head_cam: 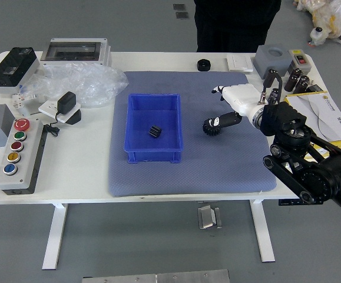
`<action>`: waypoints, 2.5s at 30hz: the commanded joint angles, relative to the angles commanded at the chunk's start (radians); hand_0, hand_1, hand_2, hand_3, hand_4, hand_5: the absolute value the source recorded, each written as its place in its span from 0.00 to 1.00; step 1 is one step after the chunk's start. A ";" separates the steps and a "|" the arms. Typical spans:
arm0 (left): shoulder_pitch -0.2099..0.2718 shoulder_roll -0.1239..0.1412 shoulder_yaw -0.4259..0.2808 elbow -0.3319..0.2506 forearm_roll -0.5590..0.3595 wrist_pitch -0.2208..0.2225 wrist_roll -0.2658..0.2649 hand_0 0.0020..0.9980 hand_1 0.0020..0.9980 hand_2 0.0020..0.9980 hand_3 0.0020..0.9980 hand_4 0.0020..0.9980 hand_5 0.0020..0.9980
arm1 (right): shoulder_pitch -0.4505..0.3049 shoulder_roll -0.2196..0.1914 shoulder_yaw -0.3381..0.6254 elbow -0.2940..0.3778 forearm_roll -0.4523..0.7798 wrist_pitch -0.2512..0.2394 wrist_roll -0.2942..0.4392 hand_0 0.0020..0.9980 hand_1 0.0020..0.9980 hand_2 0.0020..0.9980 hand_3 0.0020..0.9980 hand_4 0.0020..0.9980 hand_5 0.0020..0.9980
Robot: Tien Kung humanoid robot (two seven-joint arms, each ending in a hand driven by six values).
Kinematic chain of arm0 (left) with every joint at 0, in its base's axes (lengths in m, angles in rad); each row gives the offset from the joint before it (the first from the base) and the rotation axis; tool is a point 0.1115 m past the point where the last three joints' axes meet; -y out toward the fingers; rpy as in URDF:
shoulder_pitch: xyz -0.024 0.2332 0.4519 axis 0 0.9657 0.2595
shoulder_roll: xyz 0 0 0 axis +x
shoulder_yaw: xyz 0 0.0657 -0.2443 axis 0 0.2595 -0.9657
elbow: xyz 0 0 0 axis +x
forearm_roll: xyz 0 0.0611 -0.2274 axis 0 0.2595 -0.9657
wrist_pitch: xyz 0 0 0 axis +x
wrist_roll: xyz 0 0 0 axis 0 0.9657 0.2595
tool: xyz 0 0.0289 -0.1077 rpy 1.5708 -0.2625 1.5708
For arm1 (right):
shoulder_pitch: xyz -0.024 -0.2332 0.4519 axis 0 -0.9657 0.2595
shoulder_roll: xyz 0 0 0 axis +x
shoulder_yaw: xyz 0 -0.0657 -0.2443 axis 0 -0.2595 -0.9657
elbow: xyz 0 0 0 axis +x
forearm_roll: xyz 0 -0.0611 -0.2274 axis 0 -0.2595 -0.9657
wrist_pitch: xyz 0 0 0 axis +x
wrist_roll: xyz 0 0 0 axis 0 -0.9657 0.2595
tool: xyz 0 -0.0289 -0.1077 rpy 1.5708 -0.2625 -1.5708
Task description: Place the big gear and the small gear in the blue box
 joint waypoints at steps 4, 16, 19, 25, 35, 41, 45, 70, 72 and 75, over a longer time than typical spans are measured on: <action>-0.001 0.001 0.001 0.000 0.001 0.000 0.000 0.85 0.82 0.80 0.82 0.67 0.31 | 0.016 0.015 -0.012 -0.042 -0.006 0.034 -0.014 0.62 0.57 0.71 0.84 0.87 0.55; 0.002 0.005 0.007 0.000 0.004 -0.001 0.001 0.85 0.82 0.79 0.82 0.67 0.31 | 0.054 0.061 -0.037 -0.124 -0.020 0.103 -0.053 0.64 0.60 0.75 0.82 0.85 0.51; 0.002 0.005 0.008 0.000 0.005 -0.001 0.001 0.85 0.82 0.80 0.82 0.67 0.31 | 0.061 0.071 -0.039 -0.136 -0.024 0.108 -0.056 0.64 0.59 0.75 0.81 0.85 0.51; 0.002 0.007 0.009 0.000 0.006 -0.001 0.001 0.85 0.82 0.80 0.82 0.67 0.31 | 0.075 0.090 -0.042 -0.155 -0.030 0.119 -0.062 0.64 0.59 0.73 0.81 0.85 0.51; 0.003 0.006 0.010 0.000 0.006 -0.001 0.002 0.85 0.82 0.80 0.82 0.67 0.31 | 0.081 0.114 -0.044 -0.165 -0.034 0.114 -0.069 0.63 0.59 0.72 0.81 0.84 0.49; 0.002 0.006 0.012 0.000 0.005 -0.001 0.002 0.85 0.82 0.80 0.82 0.67 0.31 | 0.083 0.128 -0.045 -0.179 -0.037 0.102 -0.067 0.63 0.58 0.71 0.80 0.83 0.46; 0.001 0.005 0.012 0.000 0.005 -0.001 0.002 0.85 0.82 0.79 0.82 0.67 0.31 | 0.085 0.139 -0.047 -0.192 -0.039 0.093 -0.063 0.63 0.57 0.70 0.79 0.83 0.46; -0.002 0.001 0.015 0.000 0.004 -0.001 0.002 0.85 0.82 0.79 0.82 0.67 0.31 | 0.083 0.173 -0.063 -0.268 -0.030 0.058 -0.039 0.61 0.56 0.68 0.75 0.80 0.44; -0.003 0.000 0.015 0.000 0.005 -0.001 0.002 0.85 0.82 0.79 0.82 0.67 0.31 | 0.082 0.176 -0.063 -0.272 -0.032 0.051 -0.036 0.59 0.54 0.64 0.70 0.78 0.43; -0.003 -0.001 0.015 0.000 0.005 -0.001 0.002 0.85 0.82 0.79 0.82 0.67 0.31 | 0.081 0.179 -0.065 -0.278 -0.036 0.037 -0.031 0.59 0.54 0.64 0.70 0.78 0.43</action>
